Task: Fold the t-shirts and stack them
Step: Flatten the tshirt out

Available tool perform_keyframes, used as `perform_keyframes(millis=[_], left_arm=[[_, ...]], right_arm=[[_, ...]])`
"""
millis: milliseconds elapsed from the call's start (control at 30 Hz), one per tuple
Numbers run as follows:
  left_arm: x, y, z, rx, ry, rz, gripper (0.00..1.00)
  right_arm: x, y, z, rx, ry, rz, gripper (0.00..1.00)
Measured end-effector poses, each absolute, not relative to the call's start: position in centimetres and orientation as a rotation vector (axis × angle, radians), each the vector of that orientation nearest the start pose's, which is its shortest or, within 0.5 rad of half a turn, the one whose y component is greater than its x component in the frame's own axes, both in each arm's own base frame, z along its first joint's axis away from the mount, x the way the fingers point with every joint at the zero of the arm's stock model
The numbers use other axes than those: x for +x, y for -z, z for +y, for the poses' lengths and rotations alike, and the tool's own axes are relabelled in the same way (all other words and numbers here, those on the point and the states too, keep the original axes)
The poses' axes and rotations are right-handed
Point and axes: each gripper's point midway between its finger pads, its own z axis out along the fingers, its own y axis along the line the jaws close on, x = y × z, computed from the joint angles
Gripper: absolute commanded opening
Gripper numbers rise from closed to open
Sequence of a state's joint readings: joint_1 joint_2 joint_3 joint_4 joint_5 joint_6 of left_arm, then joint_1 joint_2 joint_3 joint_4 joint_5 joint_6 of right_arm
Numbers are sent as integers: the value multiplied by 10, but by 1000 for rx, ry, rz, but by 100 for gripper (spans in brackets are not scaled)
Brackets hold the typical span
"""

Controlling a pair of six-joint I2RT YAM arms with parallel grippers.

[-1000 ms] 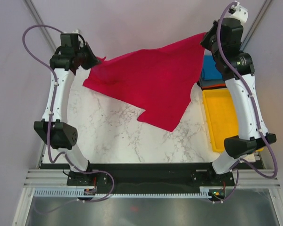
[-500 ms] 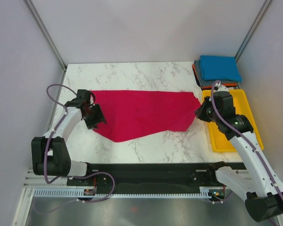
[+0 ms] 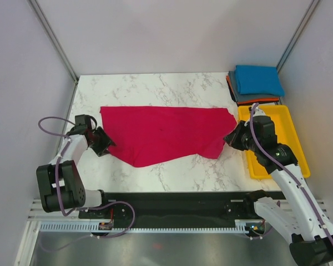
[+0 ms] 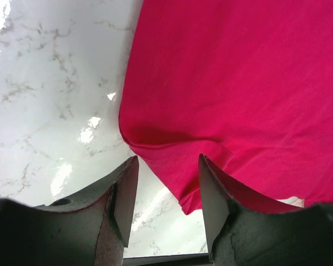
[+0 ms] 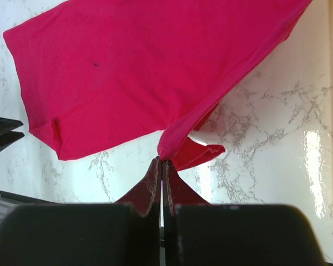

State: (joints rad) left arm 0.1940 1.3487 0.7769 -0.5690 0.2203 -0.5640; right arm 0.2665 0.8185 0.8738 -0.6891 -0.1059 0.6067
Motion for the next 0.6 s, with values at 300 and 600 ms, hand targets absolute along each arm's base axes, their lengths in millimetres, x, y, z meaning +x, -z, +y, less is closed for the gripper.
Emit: perform_keyframes(millis=[300, 600], left_arm=[[268, -70, -43, -781, 376, 2564, 46], [285, -77, -80, -547, 234, 2610, 44]], right_arm=[[245, -204, 111, 322, -602, 2234, 0], [246, -202, 111, 311, -594, 2234, 0]])
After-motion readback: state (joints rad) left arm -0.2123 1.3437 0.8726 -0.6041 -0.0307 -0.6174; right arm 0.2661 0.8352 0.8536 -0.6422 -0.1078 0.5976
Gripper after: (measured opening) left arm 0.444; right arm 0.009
